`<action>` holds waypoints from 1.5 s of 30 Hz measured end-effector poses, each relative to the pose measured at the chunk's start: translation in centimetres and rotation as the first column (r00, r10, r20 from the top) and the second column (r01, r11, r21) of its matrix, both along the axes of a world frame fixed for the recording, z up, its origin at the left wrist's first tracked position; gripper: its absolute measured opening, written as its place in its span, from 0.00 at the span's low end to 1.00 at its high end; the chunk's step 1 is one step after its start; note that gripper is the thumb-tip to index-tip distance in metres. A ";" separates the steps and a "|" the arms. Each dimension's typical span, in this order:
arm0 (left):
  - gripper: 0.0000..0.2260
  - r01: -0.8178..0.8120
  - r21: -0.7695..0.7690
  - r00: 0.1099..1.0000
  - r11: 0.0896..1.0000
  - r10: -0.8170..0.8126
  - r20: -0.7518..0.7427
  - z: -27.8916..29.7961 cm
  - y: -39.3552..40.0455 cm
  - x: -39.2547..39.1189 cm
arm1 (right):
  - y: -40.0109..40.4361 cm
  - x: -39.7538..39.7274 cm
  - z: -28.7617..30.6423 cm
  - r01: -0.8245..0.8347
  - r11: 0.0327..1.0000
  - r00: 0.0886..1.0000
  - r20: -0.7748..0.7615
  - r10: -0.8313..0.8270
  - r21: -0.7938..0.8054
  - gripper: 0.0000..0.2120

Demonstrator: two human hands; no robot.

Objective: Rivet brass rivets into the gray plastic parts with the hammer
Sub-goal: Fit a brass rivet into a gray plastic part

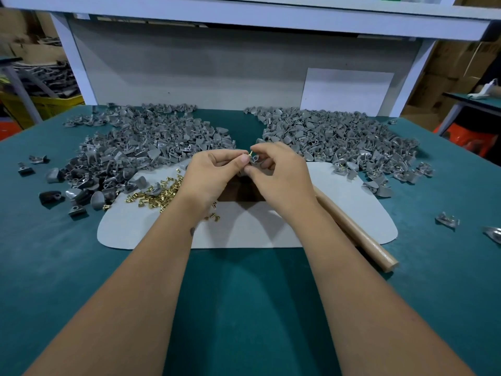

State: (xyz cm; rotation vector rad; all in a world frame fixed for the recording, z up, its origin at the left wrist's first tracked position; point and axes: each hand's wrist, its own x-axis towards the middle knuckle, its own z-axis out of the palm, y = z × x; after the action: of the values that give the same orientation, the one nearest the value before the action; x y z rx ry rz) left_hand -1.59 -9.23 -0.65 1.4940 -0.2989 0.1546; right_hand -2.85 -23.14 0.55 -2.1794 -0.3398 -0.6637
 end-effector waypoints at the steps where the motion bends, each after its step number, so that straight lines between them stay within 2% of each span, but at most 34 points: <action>1: 0.06 0.008 0.007 1.000 1.000 -0.008 0.013 0.0 0.0 -0.1 | -0.1 0.0 0.0 0.010 1.000 1.000 0.023 -0.010 -0.027 0.13; 5: 0.12 0.015 0.064 0.999 0.998 -0.018 0.041 0.0 0.2 0.0 | -0.3 0.1 0.1 0.035 0.997 0.996 0.083 -0.030 -0.063 0.11; 11: 0.07 0.019 0.011 0.999 1.000 -0.019 0.028 -0.1 0.3 0.1 | -0.4 0.0 0.0 0.021 0.998 0.994 0.109 -0.014 -0.056 0.11; 15: 0.07 0.015 0.035 0.999 0.999 -0.017 0.034 0.0 -0.1 -0.2 | -0.5 0.2 -0.1 0.046 0.989 0.994 0.104 -0.031 -0.142 0.14; 23: 0.07 0.014 0.036 0.999 0.999 -0.015 0.039 0.1 -0.2 -0.2 | -0.5 0.1 -0.2 0.101 0.952 0.983 0.175 -0.051 -0.288 0.07; 35: 0.06 0.011 0.003 1.000 1.000 -0.011 -0.014 0.1 -0.4 -0.4 | -0.4 0.1 -0.3 0.168 0.907 0.971 0.222 -0.085 -0.387 0.06; 38: 0.06 0.004 0.021 1.000 1.000 -0.004 0.013 0.0 -0.3 -0.3 | -0.3 0.2 -0.5 0.146 0.924 0.976 0.204 -0.076 -0.354 0.07; 42: 0.08 0.008 0.031 0.999 0.999 -0.009 0.038 -0.1 -0.2 -0.3 | -0.1 0.1 -0.6 0.047 0.993 0.993 0.112 -0.034 -0.111 0.13; 45: 0.09 0.006 0.025 0.999 1.000 -0.007 0.035 -0.1 -0.1 -0.2 | -0.1 0.2 -0.7 0.043 0.999 0.997 0.058 -0.041 -0.027 0.21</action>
State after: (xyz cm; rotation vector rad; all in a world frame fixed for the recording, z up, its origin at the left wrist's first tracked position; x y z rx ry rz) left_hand -1.80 -9.33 -0.75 1.5164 -0.3351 0.1728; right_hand -2.64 -23.27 -0.18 -2.2031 -0.3358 -0.7498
